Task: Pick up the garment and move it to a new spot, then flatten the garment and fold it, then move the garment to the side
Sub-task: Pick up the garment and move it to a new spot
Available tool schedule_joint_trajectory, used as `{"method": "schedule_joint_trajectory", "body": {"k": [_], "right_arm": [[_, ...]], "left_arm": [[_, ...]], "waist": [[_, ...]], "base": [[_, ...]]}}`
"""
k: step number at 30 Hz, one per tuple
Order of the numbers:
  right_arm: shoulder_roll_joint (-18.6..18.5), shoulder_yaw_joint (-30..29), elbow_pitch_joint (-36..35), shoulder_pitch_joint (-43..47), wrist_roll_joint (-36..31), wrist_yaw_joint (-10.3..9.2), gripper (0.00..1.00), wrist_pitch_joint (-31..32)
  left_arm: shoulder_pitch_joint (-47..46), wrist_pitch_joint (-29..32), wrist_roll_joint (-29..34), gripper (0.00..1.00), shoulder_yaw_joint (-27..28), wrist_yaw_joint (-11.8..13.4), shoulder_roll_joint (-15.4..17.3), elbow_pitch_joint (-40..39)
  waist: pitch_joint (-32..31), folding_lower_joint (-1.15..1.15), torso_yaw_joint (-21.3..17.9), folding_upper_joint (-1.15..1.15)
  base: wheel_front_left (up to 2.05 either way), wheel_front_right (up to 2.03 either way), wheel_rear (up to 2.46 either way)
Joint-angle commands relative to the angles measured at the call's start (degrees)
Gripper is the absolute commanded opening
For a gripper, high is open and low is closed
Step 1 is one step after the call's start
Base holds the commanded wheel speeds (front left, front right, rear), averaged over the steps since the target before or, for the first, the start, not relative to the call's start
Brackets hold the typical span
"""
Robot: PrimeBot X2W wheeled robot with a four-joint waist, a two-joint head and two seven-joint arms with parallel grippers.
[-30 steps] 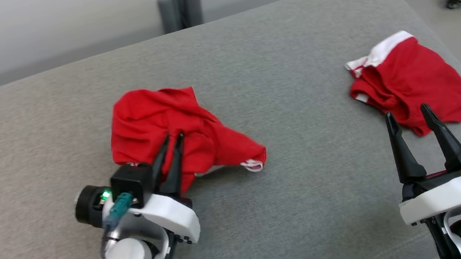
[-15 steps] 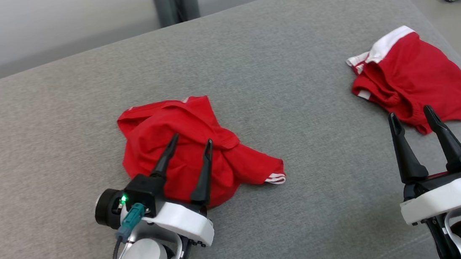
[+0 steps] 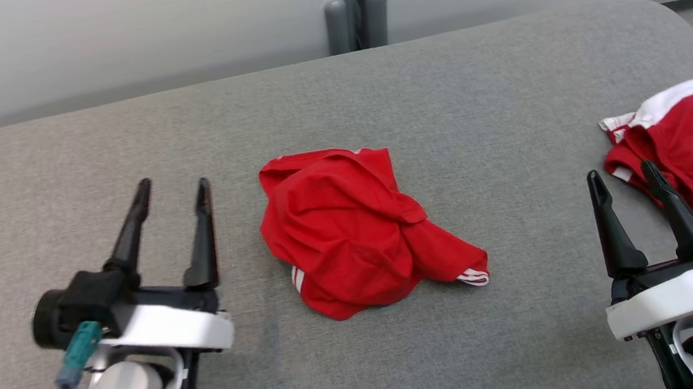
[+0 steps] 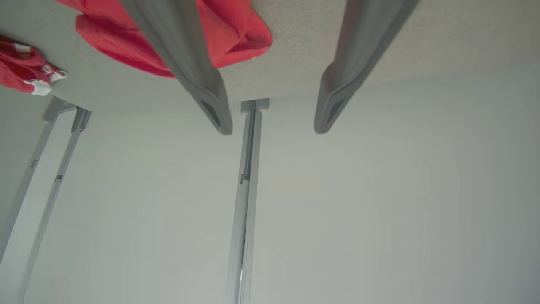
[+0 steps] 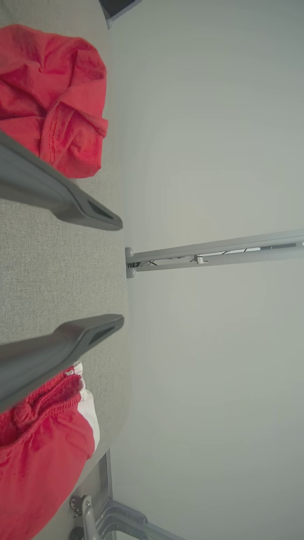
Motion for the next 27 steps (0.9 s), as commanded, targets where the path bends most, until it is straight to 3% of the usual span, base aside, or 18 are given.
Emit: {"method": "schedule_joint_trajectory", "body": {"k": [1,10,14,27], "right_arm": [[-0.42,-0.18,-0.3,0.57,-0.58,-0.02,1.0,0.22],[-0.69,-1.17,-0.88,2.06,-1.17,-0.02,1.0,1.49],[-0.99,-1.29,-1.1,3.08,-1.63,-0.02,1.0,2.2],[-1.09,-0.77,-1.85,7.38,-2.32,-0.02,1.0,4.67]], "left_arm": [[1.21,-0.23,-0.09,1.0,1.26,0.35,1.3,-0.71],[6.87,0.73,-2.07,1.0,5.55,1.31,5.39,-4.36],[9.6,2.21,-2.16,1.0,5.86,2.53,6.18,-6.67],[14.82,5.46,-2.91,1.0,3.91,3.18,7.08,-7.93]], "waist": [[-1.08,0.0,1.5,0.0],[-3.46,0.0,4.11,0.0],[-4.92,0.0,4.66,0.0],[-9.33,0.0,5.44,0.0]], "base": [[0.0,0.0,0.0],[0.0,0.0,0.0],[0.0,0.0,0.0],[0.0,0.0,0.0]]}}
